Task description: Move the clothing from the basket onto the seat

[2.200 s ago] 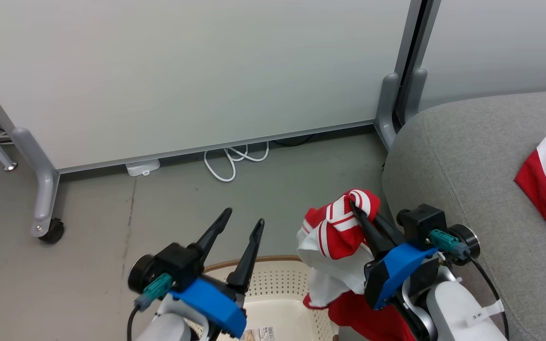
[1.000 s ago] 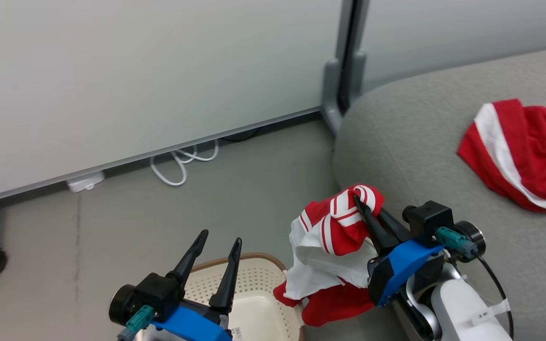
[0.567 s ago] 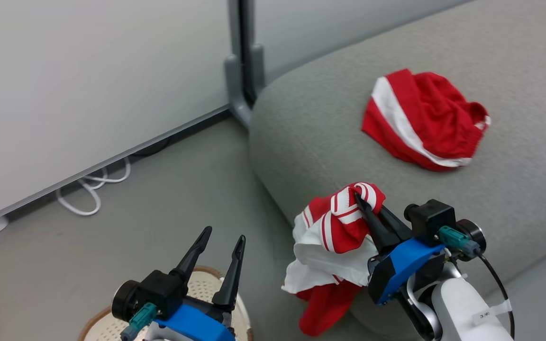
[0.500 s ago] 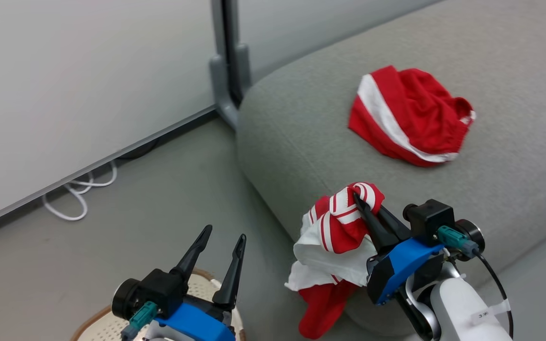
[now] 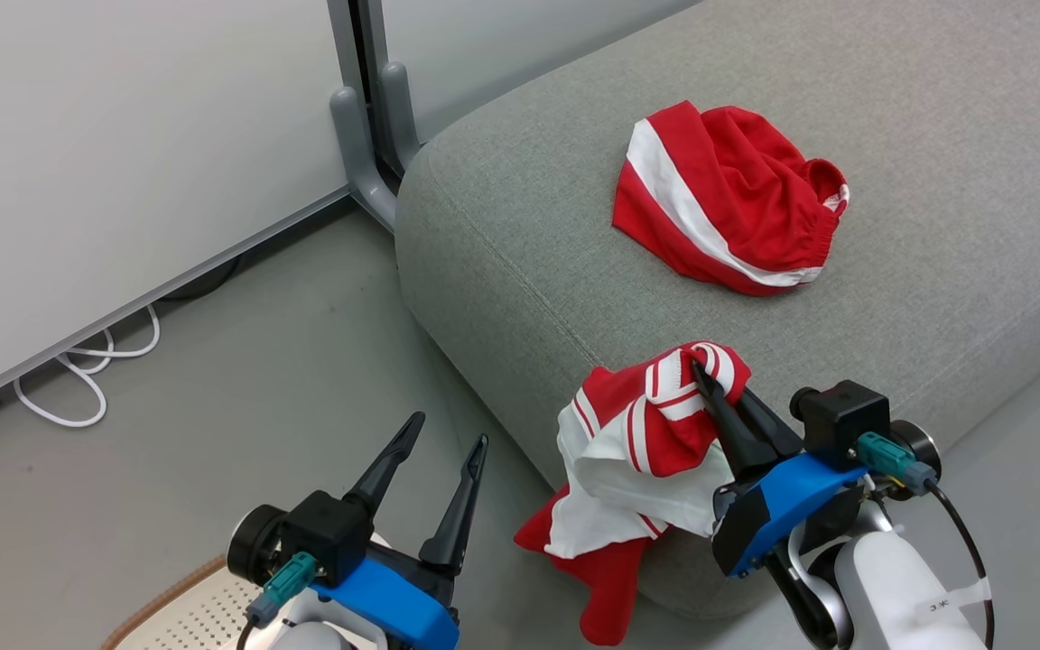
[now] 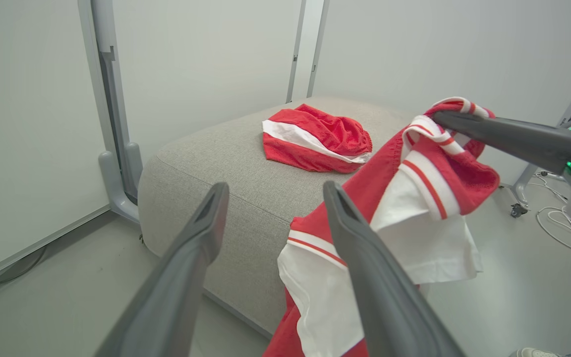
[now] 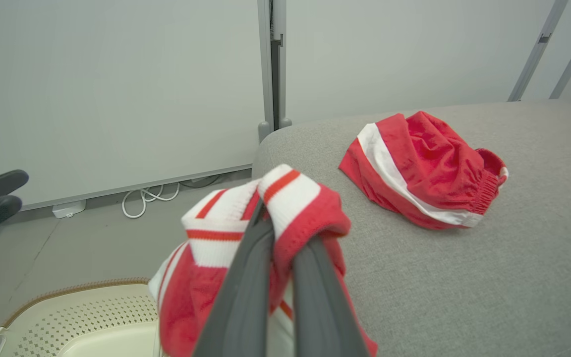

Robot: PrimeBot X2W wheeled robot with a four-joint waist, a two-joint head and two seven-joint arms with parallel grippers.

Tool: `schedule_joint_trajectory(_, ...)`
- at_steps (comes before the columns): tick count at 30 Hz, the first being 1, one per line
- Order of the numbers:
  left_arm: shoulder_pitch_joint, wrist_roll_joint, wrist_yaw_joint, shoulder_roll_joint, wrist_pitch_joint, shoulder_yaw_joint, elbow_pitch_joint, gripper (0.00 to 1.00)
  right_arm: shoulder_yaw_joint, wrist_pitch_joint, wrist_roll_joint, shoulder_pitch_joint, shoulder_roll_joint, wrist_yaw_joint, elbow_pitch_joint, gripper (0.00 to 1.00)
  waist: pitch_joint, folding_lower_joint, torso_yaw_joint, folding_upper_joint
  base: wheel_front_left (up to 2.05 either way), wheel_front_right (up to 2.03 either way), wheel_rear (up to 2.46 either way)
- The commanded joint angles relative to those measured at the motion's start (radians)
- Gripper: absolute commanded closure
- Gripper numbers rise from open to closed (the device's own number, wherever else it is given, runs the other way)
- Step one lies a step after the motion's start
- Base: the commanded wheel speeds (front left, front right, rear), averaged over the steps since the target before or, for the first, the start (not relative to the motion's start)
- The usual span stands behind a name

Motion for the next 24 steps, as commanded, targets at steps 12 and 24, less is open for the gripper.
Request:
schedule_joint_trajectory(12, 0.006, 0.011, -0.001, 0.017, -0.003, 0.034, -0.012, 0.0, 0.016, 0.037, 0.048, -0.141, -0.005, 0.0, 0.014, 1.0, 0.031, 0.0001, 0.002, 0.0, 0.0, 0.0, 0.0)
schedule_joint_trajectory(24, -0.131, 0.044, -0.001, 0.08, -0.003, -0.011, -0.057, 0.0, -0.194, 0.151, 0.128, -0.694, -0.199, 0.0, 0.103, 1.0, 0.238, 0.0001, 0.128, 0.0, 0.0, 0.0, 0.0)
